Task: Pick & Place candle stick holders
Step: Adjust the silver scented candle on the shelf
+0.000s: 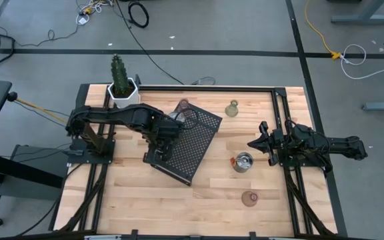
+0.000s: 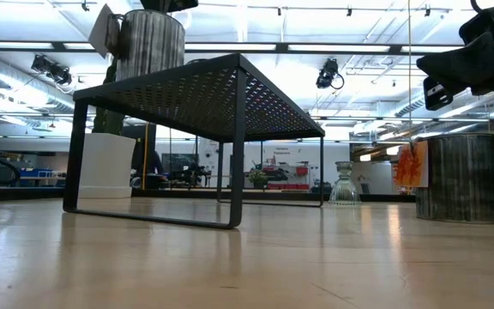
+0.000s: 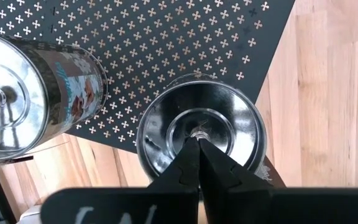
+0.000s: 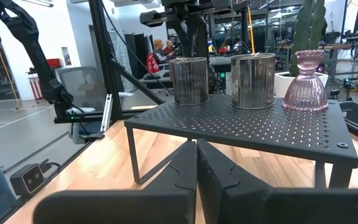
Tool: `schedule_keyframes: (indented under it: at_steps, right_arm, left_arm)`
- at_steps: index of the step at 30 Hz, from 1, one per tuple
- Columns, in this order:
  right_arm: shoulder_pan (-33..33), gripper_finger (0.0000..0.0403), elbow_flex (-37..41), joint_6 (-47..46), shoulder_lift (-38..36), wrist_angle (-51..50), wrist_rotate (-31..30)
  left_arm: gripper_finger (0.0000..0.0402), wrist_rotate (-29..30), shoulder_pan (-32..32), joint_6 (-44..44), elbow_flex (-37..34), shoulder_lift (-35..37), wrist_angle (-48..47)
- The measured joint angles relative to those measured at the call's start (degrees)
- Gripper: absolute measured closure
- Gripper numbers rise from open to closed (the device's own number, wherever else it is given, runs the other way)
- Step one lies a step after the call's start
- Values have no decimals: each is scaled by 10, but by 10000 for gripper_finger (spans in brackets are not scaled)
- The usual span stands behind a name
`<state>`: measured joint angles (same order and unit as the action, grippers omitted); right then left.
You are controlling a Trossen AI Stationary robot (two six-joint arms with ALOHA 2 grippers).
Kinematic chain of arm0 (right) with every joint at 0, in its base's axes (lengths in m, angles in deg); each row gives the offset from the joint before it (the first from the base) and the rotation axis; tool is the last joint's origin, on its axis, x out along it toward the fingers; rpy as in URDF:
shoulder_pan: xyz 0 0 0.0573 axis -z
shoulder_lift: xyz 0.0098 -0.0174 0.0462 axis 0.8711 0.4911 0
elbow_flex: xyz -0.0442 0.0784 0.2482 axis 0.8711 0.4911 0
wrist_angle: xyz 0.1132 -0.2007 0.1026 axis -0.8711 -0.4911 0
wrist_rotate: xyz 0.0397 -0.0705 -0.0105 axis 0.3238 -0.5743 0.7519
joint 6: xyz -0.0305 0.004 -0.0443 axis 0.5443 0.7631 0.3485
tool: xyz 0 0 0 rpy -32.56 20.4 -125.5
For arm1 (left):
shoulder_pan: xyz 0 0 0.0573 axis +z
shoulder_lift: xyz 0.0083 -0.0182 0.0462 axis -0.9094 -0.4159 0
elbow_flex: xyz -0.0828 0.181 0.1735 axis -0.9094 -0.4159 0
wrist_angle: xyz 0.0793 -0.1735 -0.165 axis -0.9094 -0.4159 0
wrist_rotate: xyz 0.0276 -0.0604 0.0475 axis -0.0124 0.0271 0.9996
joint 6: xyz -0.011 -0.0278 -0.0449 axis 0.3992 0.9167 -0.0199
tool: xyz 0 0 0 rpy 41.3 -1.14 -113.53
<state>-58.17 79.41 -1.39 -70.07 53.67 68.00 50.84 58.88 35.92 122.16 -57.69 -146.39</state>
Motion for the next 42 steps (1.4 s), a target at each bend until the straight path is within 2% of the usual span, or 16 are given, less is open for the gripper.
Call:
schedule_keyframes:
  at_steps: [11, 17, 42]
  right_arm:
    - [0, 391, 0, 0, 0, 0, 0]
    - [0, 391, 0, 0, 0, 0, 0]
    - [0, 391, 0, 0, 0, 0, 0]
  left_arm:
    - [401, 17, 14, 5, 0, 0, 1]
    - [401, 4, 13, 14, -24, 1, 1]
    - [401, 4, 35, 19, -25, 1, 1]
